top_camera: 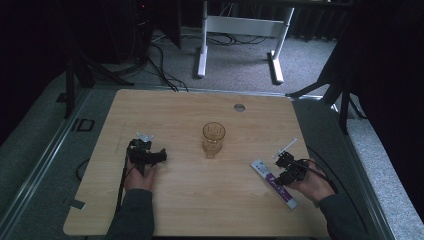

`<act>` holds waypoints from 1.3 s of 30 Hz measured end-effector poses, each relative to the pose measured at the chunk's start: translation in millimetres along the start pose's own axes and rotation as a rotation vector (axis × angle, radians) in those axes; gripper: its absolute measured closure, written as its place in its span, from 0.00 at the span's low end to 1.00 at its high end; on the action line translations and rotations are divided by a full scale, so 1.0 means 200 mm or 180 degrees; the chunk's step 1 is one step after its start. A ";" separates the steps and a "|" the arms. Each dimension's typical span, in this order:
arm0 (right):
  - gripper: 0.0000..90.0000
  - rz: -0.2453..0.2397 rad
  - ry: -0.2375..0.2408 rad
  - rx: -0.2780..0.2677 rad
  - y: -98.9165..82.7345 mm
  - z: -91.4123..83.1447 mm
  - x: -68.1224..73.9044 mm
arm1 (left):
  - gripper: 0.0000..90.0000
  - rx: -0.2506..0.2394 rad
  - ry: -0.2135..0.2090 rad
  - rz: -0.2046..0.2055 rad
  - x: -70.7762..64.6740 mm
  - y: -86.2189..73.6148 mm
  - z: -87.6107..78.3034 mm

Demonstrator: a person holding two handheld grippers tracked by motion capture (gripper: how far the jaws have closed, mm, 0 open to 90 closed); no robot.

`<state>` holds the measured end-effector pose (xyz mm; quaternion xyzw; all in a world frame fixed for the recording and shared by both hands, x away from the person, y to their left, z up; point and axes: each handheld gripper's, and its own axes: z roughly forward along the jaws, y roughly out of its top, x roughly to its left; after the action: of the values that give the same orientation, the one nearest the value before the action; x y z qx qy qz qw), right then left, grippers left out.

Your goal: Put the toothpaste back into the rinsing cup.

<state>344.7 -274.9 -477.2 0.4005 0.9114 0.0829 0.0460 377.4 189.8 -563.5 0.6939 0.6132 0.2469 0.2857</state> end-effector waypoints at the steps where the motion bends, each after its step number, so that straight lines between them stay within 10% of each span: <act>1: 0.69 0.0001 0.0004 0.0012 0.00 0.00 0.00 | 0.11 0.0000 0.0000 0.0001 0.00 0.00 0.00; 39: 0.66 0.0006 0.0048 0.0308 0.05 0.12 0.01 | 0.11 0.0000 0.0000 0.0002 0.00 0.00 0.00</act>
<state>354.2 -264.6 -499.6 0.4025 0.9142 0.0418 0.0197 377.4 189.9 -563.5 0.6940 0.6130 0.2471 0.2856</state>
